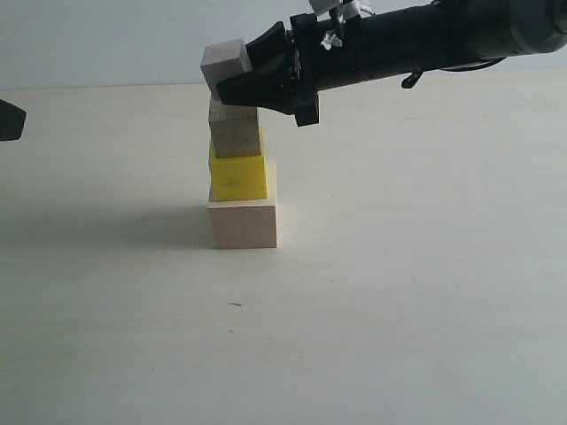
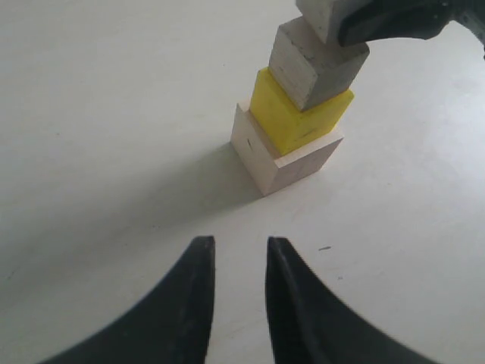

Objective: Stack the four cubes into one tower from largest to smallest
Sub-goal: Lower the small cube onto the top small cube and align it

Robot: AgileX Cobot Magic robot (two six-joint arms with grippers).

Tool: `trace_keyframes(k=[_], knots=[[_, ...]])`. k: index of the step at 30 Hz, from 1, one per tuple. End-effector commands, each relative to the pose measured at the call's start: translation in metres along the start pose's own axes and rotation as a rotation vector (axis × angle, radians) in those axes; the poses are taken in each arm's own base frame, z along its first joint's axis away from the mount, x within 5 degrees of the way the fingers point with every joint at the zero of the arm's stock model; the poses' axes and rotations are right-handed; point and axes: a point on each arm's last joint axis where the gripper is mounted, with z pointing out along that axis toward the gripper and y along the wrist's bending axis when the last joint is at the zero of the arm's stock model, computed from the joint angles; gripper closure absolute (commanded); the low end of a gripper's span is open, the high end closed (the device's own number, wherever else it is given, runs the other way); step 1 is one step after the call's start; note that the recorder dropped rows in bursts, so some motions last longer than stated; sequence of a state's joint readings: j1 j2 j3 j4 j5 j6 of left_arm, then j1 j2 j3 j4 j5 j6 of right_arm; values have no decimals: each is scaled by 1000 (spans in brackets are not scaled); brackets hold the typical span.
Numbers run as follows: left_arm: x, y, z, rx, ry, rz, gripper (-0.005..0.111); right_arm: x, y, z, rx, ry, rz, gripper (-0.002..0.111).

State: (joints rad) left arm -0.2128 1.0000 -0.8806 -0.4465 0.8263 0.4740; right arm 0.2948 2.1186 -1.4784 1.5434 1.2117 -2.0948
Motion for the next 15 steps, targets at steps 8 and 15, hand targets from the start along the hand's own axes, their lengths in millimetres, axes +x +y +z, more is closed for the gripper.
trace_keyframes(k=[8,15], knots=[[0,1,1,-9,-13,-2,81,2,1,1,-19,11,-10,108],[0,1,1,-9,-13,-2,81,4,1,2,-20,14,-1,108]])
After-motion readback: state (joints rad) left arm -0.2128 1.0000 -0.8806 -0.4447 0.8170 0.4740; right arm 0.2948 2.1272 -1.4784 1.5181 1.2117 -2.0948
